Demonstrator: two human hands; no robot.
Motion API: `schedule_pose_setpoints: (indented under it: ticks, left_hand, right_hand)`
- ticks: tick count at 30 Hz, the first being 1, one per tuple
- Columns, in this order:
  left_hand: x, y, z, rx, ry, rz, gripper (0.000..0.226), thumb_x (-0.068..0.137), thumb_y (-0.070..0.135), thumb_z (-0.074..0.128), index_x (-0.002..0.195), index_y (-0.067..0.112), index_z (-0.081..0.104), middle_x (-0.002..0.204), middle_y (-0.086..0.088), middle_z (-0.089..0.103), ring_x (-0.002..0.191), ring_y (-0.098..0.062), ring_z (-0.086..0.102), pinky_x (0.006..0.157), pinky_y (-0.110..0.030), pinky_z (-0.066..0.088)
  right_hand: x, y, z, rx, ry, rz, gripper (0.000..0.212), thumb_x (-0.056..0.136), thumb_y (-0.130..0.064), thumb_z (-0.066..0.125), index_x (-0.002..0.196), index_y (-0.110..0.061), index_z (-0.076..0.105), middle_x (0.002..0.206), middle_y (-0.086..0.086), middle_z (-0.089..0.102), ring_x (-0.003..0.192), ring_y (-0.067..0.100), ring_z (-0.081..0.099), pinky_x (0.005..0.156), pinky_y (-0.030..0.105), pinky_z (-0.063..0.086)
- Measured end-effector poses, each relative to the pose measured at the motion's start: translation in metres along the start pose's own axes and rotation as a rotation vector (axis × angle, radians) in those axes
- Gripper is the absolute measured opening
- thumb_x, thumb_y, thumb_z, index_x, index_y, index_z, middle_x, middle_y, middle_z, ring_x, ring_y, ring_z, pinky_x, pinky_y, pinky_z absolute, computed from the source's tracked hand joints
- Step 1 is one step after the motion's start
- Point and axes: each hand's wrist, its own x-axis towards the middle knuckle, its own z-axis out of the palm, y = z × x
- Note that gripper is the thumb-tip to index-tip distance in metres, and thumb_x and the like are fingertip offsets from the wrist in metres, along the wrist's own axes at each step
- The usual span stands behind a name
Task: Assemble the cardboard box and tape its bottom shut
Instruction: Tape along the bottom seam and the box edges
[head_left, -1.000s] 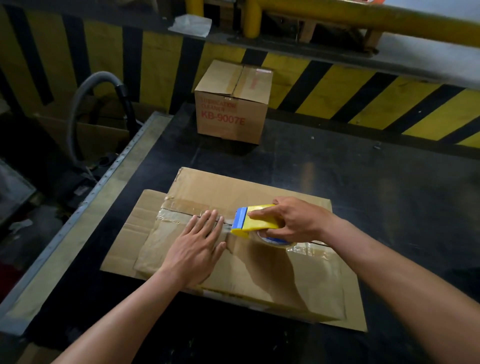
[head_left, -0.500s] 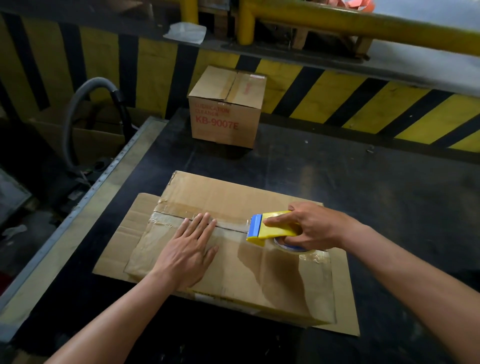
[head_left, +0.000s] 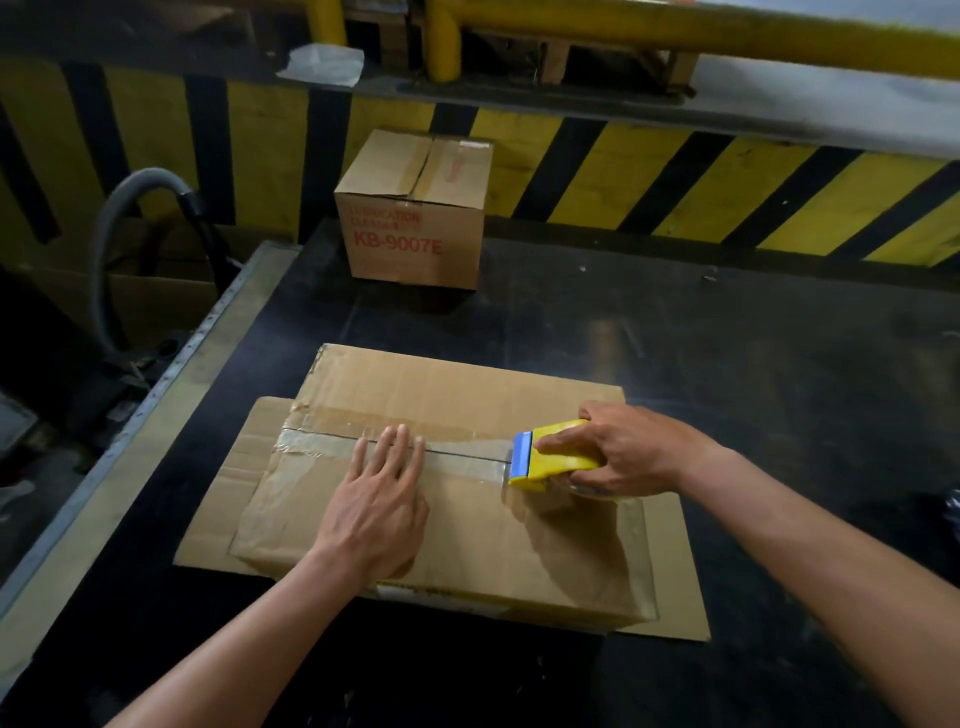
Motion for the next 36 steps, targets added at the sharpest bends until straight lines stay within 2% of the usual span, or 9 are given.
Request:
schedule_pose_setpoints:
  ticks: [4,9,15,18,22,25,29,31,36]
  left_hand:
    - [0.012,0.038,0.002,-0.029,-0.011,0.1,0.081,0.091,0.047,-0.001,0.16,0.005,0.003,0.169,-0.016,-0.002,0.156,-0.027,-0.007,0.127,-0.042,-0.006]
    - [0.012,0.05,0.013,-0.061,-0.035,0.061,0.088,0.095,0.064,-0.004,0.158,0.003,-0.007,0.167,-0.016,-0.012,0.151,-0.024,-0.02,0.126,-0.041,-0.008]
    - [0.016,0.056,0.01,-0.084,-0.017,0.071,0.076,0.102,0.053,0.014,0.159,0.01,-0.011,0.168,-0.014,-0.014,0.154,-0.026,-0.018,0.126,-0.043,-0.009]
    - [0.018,0.06,0.014,-0.072,-0.037,0.158,0.071,0.103,0.054,0.008,0.159,0.016,-0.012,0.169,-0.009,-0.014,0.154,-0.024,-0.02,0.126,-0.045,-0.009]
    - [0.022,0.062,0.013,-0.032,-0.056,0.153,0.071,0.102,0.054,0.008,0.161,0.017,-0.007,0.169,-0.008,-0.013,0.154,-0.029,-0.021,0.126,-0.049,-0.009]
    - [0.025,0.065,0.011,-0.03,-0.031,0.177,0.066,0.104,0.046,0.009,0.162,0.016,-0.005,0.169,-0.008,-0.014,0.153,-0.026,-0.023,0.125,-0.045,-0.013]
    - [0.026,0.062,0.014,-0.06,-0.017,0.188,0.069,0.101,0.055,-0.002,0.16,0.02,-0.01,0.167,-0.002,-0.018,0.152,-0.017,-0.024,0.123,-0.039,-0.017]
    - [0.025,0.06,0.016,-0.063,-0.003,0.192,0.067,0.104,0.053,0.005,0.161,0.02,-0.008,0.168,-0.002,-0.016,0.153,-0.017,-0.023,0.124,-0.039,-0.015]
    - [0.026,0.059,0.019,-0.084,0.026,0.191,0.067,0.105,0.054,0.01,0.161,0.02,-0.005,0.168,-0.003,-0.012,0.153,-0.017,-0.021,0.125,-0.039,-0.011]
  right_hand:
    - [-0.001,0.001,0.003,0.013,0.01,0.023,0.054,0.091,-0.058,0.055,0.142,-0.053,0.04,0.105,-0.001,0.049,0.095,0.015,0.05,0.078,0.033,0.046]
    - [0.0,0.002,0.006,0.015,0.013,0.024,0.055,0.091,-0.06,0.054,0.143,-0.051,0.04,0.108,0.0,0.052,0.099,0.017,0.052,0.083,0.037,0.051]
    - [0.0,0.004,0.004,0.017,0.026,0.008,0.055,0.092,-0.058,0.054,0.144,-0.049,0.04,0.103,-0.004,0.047,0.093,0.012,0.045,0.075,0.028,0.041]
    - [0.001,0.005,0.004,0.016,0.013,-0.001,0.057,0.092,-0.057,0.055,0.146,-0.049,0.038,0.105,-0.003,0.05,0.095,0.013,0.047,0.077,0.029,0.045]
    - [0.002,0.01,0.004,0.019,0.009,0.004,0.057,0.091,-0.057,0.055,0.145,-0.05,0.037,0.106,-0.002,0.05,0.096,0.014,0.049,0.078,0.03,0.046]
    - [0.004,0.008,0.005,0.028,0.003,-0.003,0.058,0.091,-0.061,0.054,0.145,-0.049,0.038,0.105,-0.004,0.048,0.094,0.012,0.046,0.075,0.026,0.042]
    - [0.0,0.012,0.001,0.056,-0.034,0.005,0.059,0.09,-0.047,0.06,0.144,-0.054,0.036,0.104,-0.001,0.049,0.094,0.014,0.048,0.08,0.035,0.049]
    - [-0.004,0.015,0.0,0.057,-0.055,0.009,0.06,0.09,-0.042,0.061,0.144,-0.055,0.036,0.104,-0.001,0.048,0.094,0.014,0.047,0.081,0.036,0.049]
    - [-0.017,0.024,-0.006,0.038,-0.062,0.012,0.055,0.091,-0.049,0.059,0.141,-0.056,0.039,0.106,-0.002,0.048,0.095,0.012,0.047,0.08,0.032,0.047]
